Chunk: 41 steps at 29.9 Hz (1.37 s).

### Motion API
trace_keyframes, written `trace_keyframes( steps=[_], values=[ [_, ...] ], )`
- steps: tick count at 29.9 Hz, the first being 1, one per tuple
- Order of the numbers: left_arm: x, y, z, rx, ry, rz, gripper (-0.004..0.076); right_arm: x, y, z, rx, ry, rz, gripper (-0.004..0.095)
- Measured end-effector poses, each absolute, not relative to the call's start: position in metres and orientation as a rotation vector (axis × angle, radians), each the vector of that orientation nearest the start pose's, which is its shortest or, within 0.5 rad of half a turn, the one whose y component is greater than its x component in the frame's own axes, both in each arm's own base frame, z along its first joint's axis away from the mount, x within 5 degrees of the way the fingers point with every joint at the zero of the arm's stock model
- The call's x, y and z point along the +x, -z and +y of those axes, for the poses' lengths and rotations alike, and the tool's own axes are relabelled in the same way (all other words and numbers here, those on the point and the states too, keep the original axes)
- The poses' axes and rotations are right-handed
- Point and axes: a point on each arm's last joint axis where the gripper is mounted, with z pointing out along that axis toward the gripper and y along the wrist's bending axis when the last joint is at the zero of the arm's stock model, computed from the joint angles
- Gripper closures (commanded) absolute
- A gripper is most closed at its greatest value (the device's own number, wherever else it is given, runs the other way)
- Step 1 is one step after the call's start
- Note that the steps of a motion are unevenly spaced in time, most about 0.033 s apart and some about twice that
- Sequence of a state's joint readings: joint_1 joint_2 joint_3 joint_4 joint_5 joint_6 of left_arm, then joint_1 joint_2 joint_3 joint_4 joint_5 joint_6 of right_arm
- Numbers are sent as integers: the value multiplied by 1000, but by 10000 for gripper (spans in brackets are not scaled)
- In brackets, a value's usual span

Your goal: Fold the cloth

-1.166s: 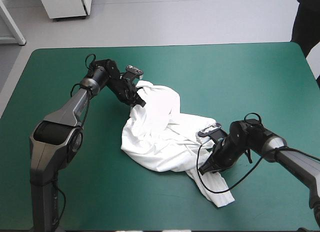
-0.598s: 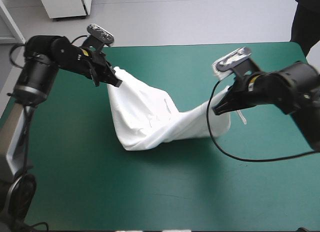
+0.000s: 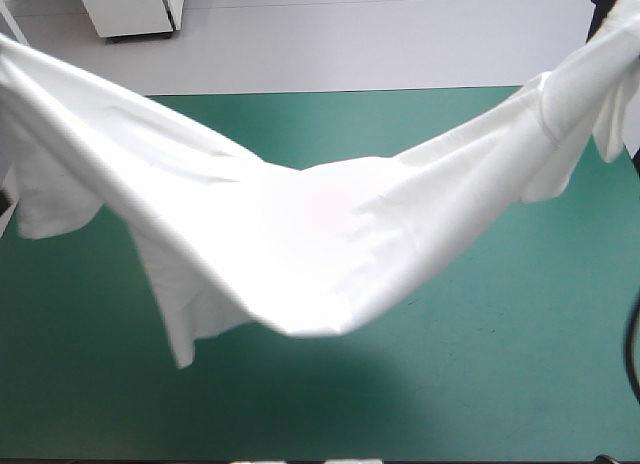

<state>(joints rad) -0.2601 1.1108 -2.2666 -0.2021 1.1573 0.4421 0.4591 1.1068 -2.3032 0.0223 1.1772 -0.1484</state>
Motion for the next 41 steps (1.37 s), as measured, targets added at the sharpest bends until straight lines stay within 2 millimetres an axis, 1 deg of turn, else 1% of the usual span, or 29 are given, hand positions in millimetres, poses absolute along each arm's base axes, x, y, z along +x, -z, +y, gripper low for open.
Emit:
trace_keyframes(
  steps=[1, 3, 5, 6, 8, 9, 10, 12, 15, 17, 19, 23, 24, 25, 27, 28, 30, 31, 33, 34, 37, 39, 41],
  values=[
    [39, -649, -28, 584, 56, 1328, 746, 33, -653, 21, -460, -303, 1362, 920],
    [22, -650, -24, 573, 63, 1307, 746, 18, -656, 19, -480, -352, 1314, 920],
    [14, -648, -21, 570, 71, 1327, 746, 12, -656, 20, -502, -384, 1301, 920],
    [14, -646, -20, 567, 71, 1353, 746, 12, -654, 21, -511, -388, 1310, 920],
    [21, -640, -20, 545, 68, 1414, 746, 20, -649, 24, -517, -377, 1351, 921],
    [29, -636, -20, 529, 64, 1450, 746, 32, -643, 27, -519, -357, 1405, 921],
    [39, -632, -21, 517, 62, 1493, 746, 41, -637, 30, -521, -340, 1451, 921],
    [63, -619, -26, 514, 63, 1585, 746, 70, -618, 39, -524, -282, 1590, 921],
    [105, -594, -36, 530, 84, 1742, 746, 117, -583, 54, -539, -181, 1790, 921],
    [136, -572, -45, 553, 93, 1860, 746, 150, -554, 66, -557, -106, 1913, 921],
    [166, -549, -53, 575, 99, 1969, 745, 177, -528, 75, -571, -45, 1991, 921],
    [228, -498, -67, 615, 83, 2181, 745, 230, -481, 95, -615, 62, 2068, 925],
    [241, -489, -70, 619, 71, 2206, 745, 240, -472, 98, -625, 87, 2081, 925],
    [260, -476, -73, 625, 46, 2243, 745, 255, -462, 104, -644, 131, 2089, 925],
    [289, -456, -78, 632, -2, 2279, 745, 276, -448, 110, -666, 198, 2091, 925],
    [305, -445, -80, 637, -26, 2294, 745, 291, -437, 115, -680, 233, 2095, 925],
    [331, -422, -85, 652, -57, 2333, 745, 310, -421, 121, -694, 277, 2103, 925],
    [347, -406, -88, 663, -71, 2355, 745, 324, -408, 125, -699, 288, 2118, 925],
    [366, -384, -93, 676, -87, 2383, 745, 343, -389, 128, -705, 294, 2144, 925],
    [379, -368, -96, 685, -90, 2399, 745, 354, -378, 127, -702, 302, 2163, 925],
    [401, -338, -102, 697, -90, 2419, 745, 380, -347, 122, -688, 312, 2213, 925],
    [412, -323, -105, 701, -89, 2422, 745, 393, -331, 116, -671, 322, 2240, 925],
    [419, -314, -107, 701, -88, 2414, 745, 403, -319, 110, -658, 324, 2256, 925]
  ],
)
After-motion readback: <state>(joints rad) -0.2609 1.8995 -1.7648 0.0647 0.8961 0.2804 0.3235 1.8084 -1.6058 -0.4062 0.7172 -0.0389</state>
